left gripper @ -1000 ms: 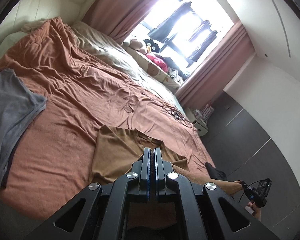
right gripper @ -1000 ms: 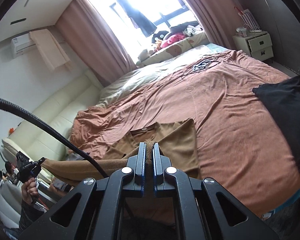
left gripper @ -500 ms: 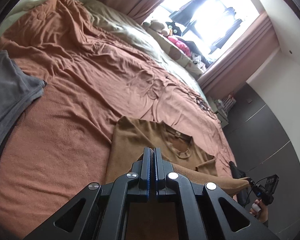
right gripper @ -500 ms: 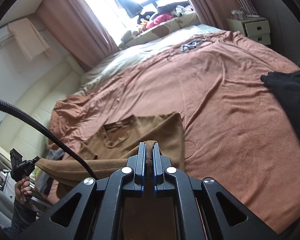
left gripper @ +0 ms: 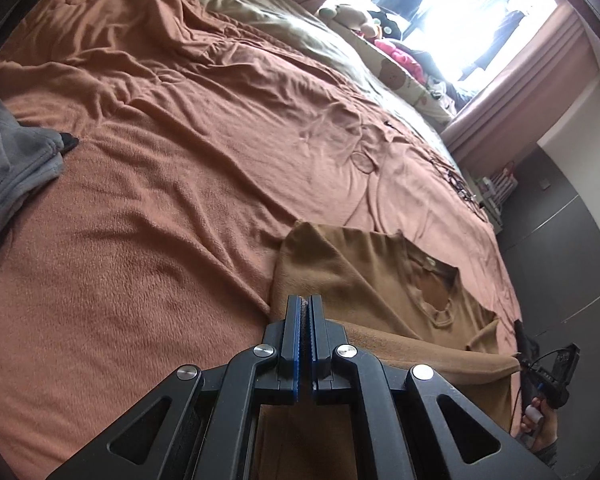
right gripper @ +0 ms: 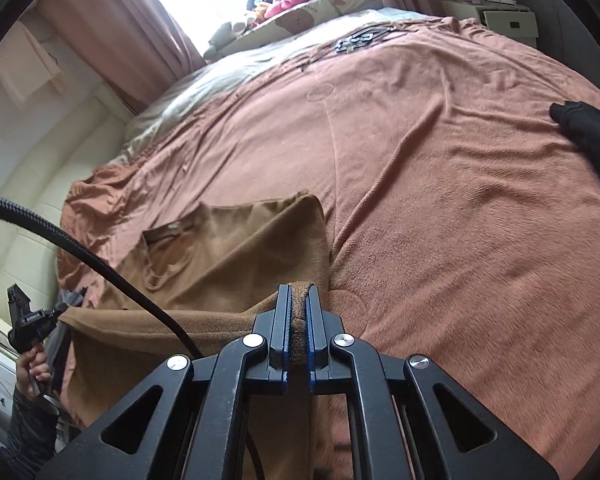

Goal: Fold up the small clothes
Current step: 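Lift the hem with both tools and fold it over toward the collar, then open both tools to release the folded hem onto the shirt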

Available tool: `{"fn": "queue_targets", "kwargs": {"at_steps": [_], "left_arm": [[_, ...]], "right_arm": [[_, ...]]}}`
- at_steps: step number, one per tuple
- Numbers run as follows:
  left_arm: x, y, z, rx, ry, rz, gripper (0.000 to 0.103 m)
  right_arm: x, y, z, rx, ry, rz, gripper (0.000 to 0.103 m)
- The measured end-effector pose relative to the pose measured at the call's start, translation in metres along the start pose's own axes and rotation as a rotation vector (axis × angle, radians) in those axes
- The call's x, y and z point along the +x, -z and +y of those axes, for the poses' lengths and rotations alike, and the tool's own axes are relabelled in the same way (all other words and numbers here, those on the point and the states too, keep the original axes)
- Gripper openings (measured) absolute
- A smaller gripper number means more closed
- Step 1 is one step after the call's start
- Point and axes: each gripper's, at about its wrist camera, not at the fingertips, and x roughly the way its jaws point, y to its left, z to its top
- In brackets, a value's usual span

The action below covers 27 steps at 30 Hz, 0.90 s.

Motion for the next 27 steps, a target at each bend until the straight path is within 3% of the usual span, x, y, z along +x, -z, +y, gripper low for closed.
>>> {"fn": "queue_targets", "kwargs": {"at_steps": [4, 5, 6, 7, 8, 9, 10, 21, 27], "left_arm": [[0.019, -0.002, -0.002, 0.040, -0.100, 0.047, 0.005], [0.022, -0.001, -0.002, 0.051, -0.107, 0.062, 0.011], [0.025, -0.001, -0.002, 0.058, -0.098, 0.077, 0.017], [0.026, 0.000, -0.002, 0.064, -0.095, 0.087, 0.033], [0.027, 0.001, -0.002, 0.074, -0.101, 0.094, 0.052], [0.026, 0.004, -0.004, 0.098, -0.117, 0.097, 0.059], [0.026, 0.006, -0.006, 0.121, -0.128, 0.097, 0.066], [0.041, 0.032, -0.017, 0.307, -0.229, 0.221, 0.066], [0.062, 0.038, -0.023, 0.396, -0.285, 0.265, 0.066]], "right_arm": [[0.018, -0.003, 0.010, -0.042, 0.074, 0.051, 0.007], [0.019, -0.003, 0.014, -0.060, 0.094, 0.058, 0.012], [0.021, -0.004, 0.016, -0.075, 0.107, 0.060, 0.026], [0.019, -0.005, 0.020, -0.094, 0.125, 0.058, 0.039], [0.017, -0.005, 0.023, -0.108, 0.134, 0.054, 0.066], [0.014, -0.004, 0.026, -0.120, 0.137, 0.043, 0.072], [0.010, -0.003, 0.029, -0.134, 0.134, 0.035, 0.072], [0.006, 0.015, 0.044, -0.292, 0.138, 0.157, 0.071], [0.025, 0.018, 0.051, -0.374, 0.207, 0.229, 0.071]]}}
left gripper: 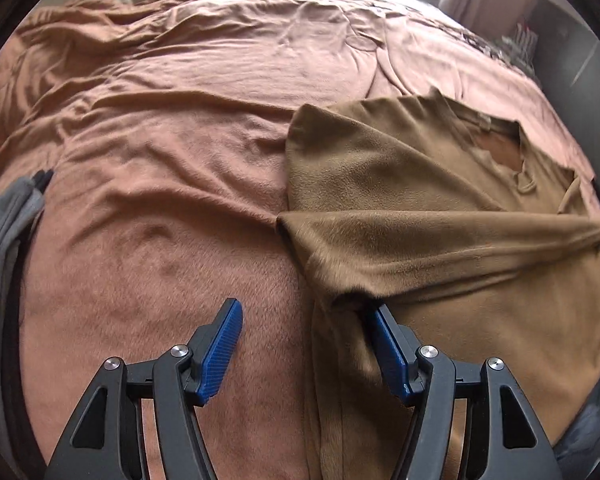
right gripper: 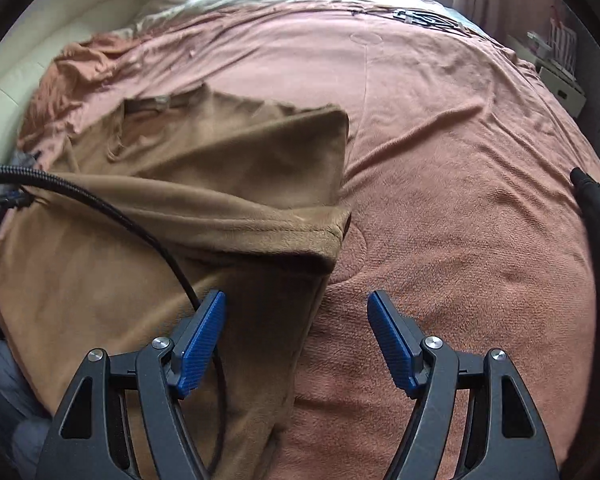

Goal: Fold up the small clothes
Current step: 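Open both tools to release the folded hem onto the shirt, then grasp the folded edge with the left tool while the right tool grasps it too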

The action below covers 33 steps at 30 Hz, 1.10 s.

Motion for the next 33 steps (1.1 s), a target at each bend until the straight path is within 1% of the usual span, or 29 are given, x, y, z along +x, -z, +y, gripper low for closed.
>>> {"fn": "queue_targets", "kwargs": {"at_steps": [3, 6, 9, 11, 13, 14, 15, 17, 18, 22, 25, 29, 30, 32, 33], "left_arm": [[0.008, -0.007, -0.001, 0.020, -0.008, -0.004, 0.066], [0.011, -0.020, 0.003, 0.009, -0.001, -0.025, 0.066], [0.011, -0.031, 0.006, -0.004, 0.011, -0.054, 0.063], [0.012, -0.041, 0.010, -0.020, 0.016, -0.066, 0.056], [0.015, -0.049, 0.013, -0.036, 0.025, -0.071, 0.054], [0.016, -0.053, 0.015, -0.045, 0.026, -0.077, 0.053], [0.016, -0.057, 0.017, -0.060, 0.025, -0.087, 0.053], [0.013, -0.062, 0.023, -0.093, 0.033, -0.104, 0.053], [0.009, -0.065, 0.027, -0.120, 0.056, -0.122, 0.053], [-0.008, -0.069, 0.035, -0.168, 0.129, -0.175, 0.054], [-0.016, -0.067, 0.035, -0.155, 0.182, -0.182, 0.054], [-0.016, -0.061, 0.031, -0.093, 0.200, -0.154, 0.054], [-0.017, -0.059, 0.030, -0.083, 0.207, -0.148, 0.054], [-0.017, -0.053, 0.031, -0.066, 0.226, -0.135, 0.060], [-0.017, -0.051, 0.030, -0.054, 0.206, -0.132, 0.061]], "right_arm": [[0.009, -0.010, -0.005, 0.021, 0.027, -0.010, 0.071], [0.013, -0.020, -0.009, 0.041, 0.043, -0.035, 0.071], [0.019, -0.029, -0.010, 0.061, 0.063, -0.064, 0.071], [0.023, -0.033, -0.010, 0.071, 0.066, -0.080, 0.061], [0.029, -0.039, -0.014, 0.088, 0.056, -0.089, 0.052], [0.032, -0.041, -0.016, 0.099, 0.049, -0.094, 0.045], [0.035, -0.043, -0.017, 0.110, 0.042, -0.099, 0.040], [0.039, -0.047, -0.022, 0.136, 0.034, -0.110, 0.035], [0.040, -0.048, -0.025, 0.150, 0.026, -0.117, 0.033], [0.039, -0.049, -0.027, 0.155, -0.006, -0.127, 0.033], [0.037, -0.045, -0.026, 0.136, -0.031, -0.117, 0.033], [0.036, -0.039, -0.027, 0.131, -0.047, -0.091, 0.034], [0.035, -0.036, -0.028, 0.132, -0.057, -0.088, 0.035], [0.033, -0.039, -0.031, 0.127, -0.072, -0.083, 0.039], [0.033, -0.039, -0.032, 0.125, -0.070, -0.084, 0.039]]}}
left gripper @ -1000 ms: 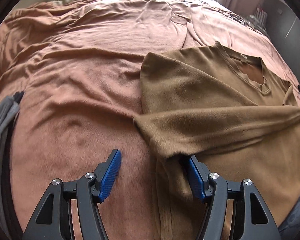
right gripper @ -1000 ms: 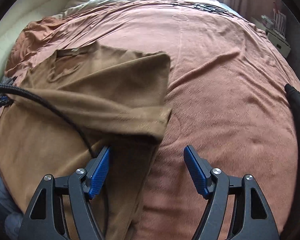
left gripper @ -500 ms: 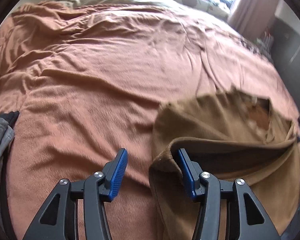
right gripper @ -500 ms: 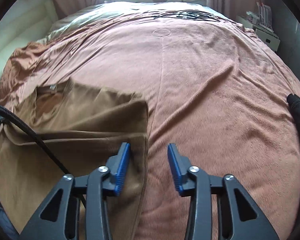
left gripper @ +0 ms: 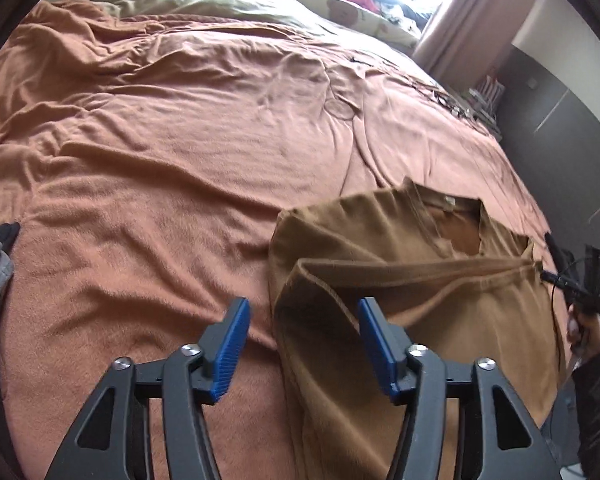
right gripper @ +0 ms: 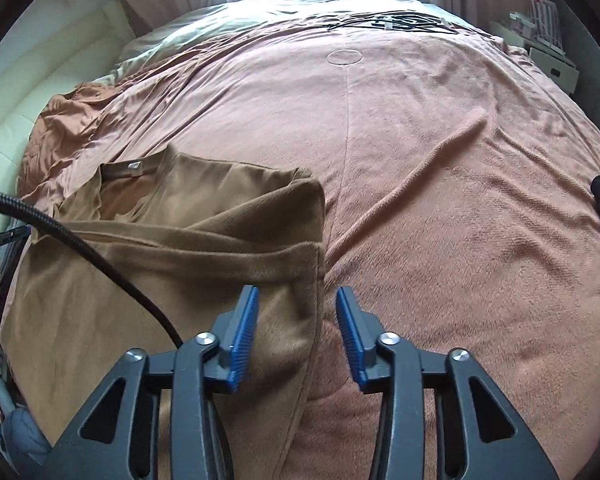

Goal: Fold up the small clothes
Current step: 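Grasp the folded edge with the left tool while the right tool grasps it too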

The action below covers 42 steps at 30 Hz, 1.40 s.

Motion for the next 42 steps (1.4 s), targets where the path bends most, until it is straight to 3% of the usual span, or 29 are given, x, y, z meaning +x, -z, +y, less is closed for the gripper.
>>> {"fn": "queue_targets", "kwargs": {"at_steps": [8, 9, 12, 14, 20, 33, 42], "left_arm": [[0.027, 0.006, 0.008, 0.039, -0.090, 0.056, 0.061], [0.032, 0.005, 0.010, 0.032, -0.090, 0.054, 0.061], [0.039, 0.002, 0.015, 0.002, -0.059, 0.037, 0.047], [0.038, 0.000, 0.014, -0.006, -0.027, 0.026, 0.029], [0.034, -0.003, -0.001, 0.051, -0.049, 0.010, 0.006], [-0.034, -0.033, -0.025, 0.058, -0.071, -0.144, 0.004], [0.002, -0.068, -0.020, 0.021, -0.149, -0.113, 0.003]], "right_arm": [[0.009, -0.007, 0.004, 0.009, 0.027, -0.022, 0.037], [0.011, -0.006, 0.007, 0.008, 0.030, -0.027, 0.027], [0.010, -0.005, 0.011, 0.004, 0.064, -0.043, 0.011], [0.006, -0.003, 0.014, 0.004, 0.058, -0.058, 0.004], [-0.013, 0.001, 0.018, -0.010, 0.077, -0.100, 0.002], [-0.078, -0.008, 0.025, -0.018, 0.102, -0.222, 0.002], [-0.048, -0.048, 0.022, 0.004, 0.127, -0.185, 0.002]]}}
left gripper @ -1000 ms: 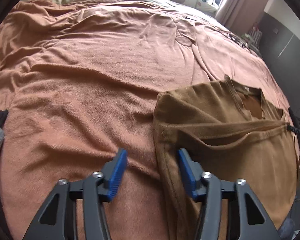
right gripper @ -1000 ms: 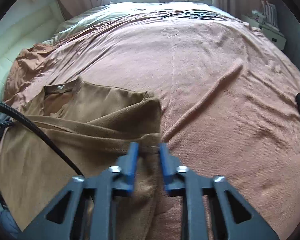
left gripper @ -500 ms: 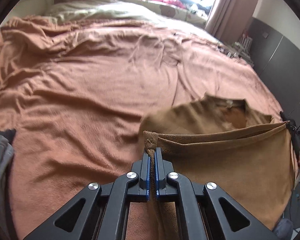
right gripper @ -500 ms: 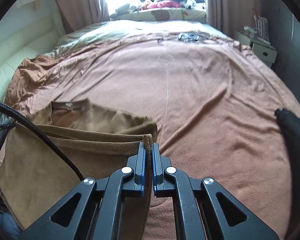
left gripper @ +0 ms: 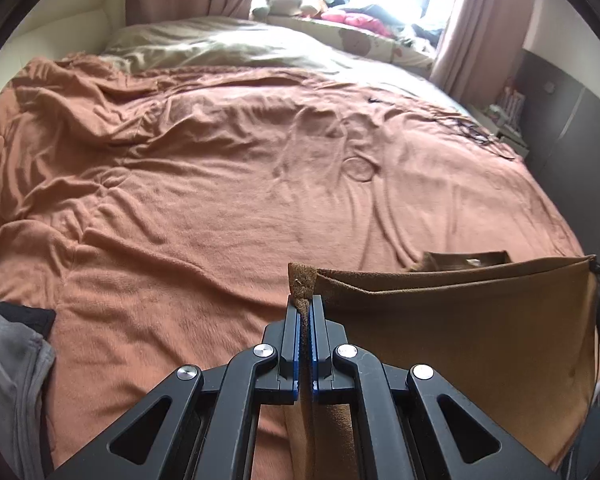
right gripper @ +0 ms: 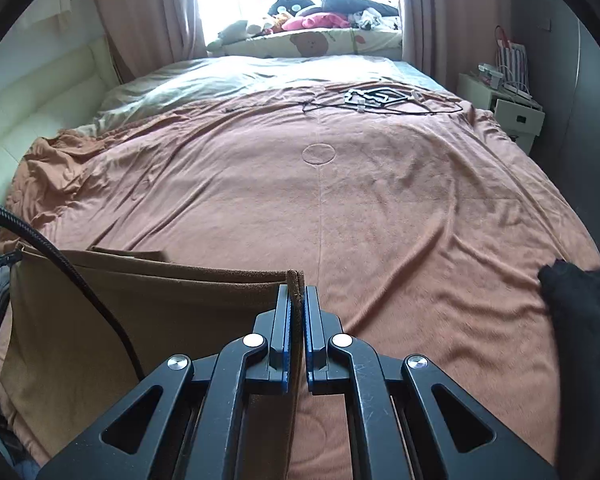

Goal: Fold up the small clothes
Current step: 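Lift the held edge with both tools, fold it over, and open both, then move both open tools back from the folded brown shirt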

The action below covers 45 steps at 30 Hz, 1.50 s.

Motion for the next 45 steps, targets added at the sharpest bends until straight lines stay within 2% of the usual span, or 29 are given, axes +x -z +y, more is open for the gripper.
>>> {"fn": "queue_targets", "kwargs": {"at_steps": [6, 11, 25, 29, 30, 33, 34, 35, 37, 39, 45], "left_arm": [[0.043, -0.006, 0.009, -0.025, -0.045, 0.084, 0.003], [0.066, -0.009, 0.006, -0.004, -0.086, 0.119, 0.003], [0.104, -0.020, 0.009, -0.006, -0.150, 0.139, 0.003], [0.118, -0.018, 0.010, -0.014, -0.142, 0.194, 0.005], [0.115, -0.018, 0.010, -0.017, -0.141, 0.188, 0.007], [0.100, -0.018, 0.013, -0.049, -0.128, 0.179, 0.021], [0.094, -0.017, 0.013, -0.054, -0.120, 0.174, 0.029], [0.085, -0.016, 0.011, -0.051, -0.114, 0.165, 0.037], [0.071, -0.014, 0.007, -0.035, -0.106, 0.144, 0.043], [0.056, -0.009, 0.002, -0.026, -0.096, 0.131, 0.043], [0.027, 0.015, -0.014, 0.007, -0.062, 0.126, 0.043]], "right_arm": [[0.050, -0.019, 0.011, -0.016, 0.037, 0.077, 0.002], [0.087, -0.031, 0.009, 0.015, 0.048, 0.126, 0.002], [0.139, -0.044, 0.016, 0.007, 0.118, 0.167, 0.001], [0.152, -0.043, 0.019, -0.012, 0.111, 0.174, 0.002], [0.152, -0.043, 0.020, -0.015, 0.124, 0.174, 0.004], [0.140, -0.046, 0.021, -0.016, 0.136, 0.158, 0.006], [0.135, -0.046, 0.022, -0.022, 0.136, 0.155, 0.007], [0.128, -0.046, 0.024, -0.031, 0.135, 0.153, 0.009], [0.113, -0.042, 0.025, -0.037, 0.118, 0.148, 0.017], [0.098, -0.036, 0.025, -0.034, 0.086, 0.144, 0.030], [0.059, -0.010, 0.024, -0.033, -0.007, 0.169, 0.030]]}}
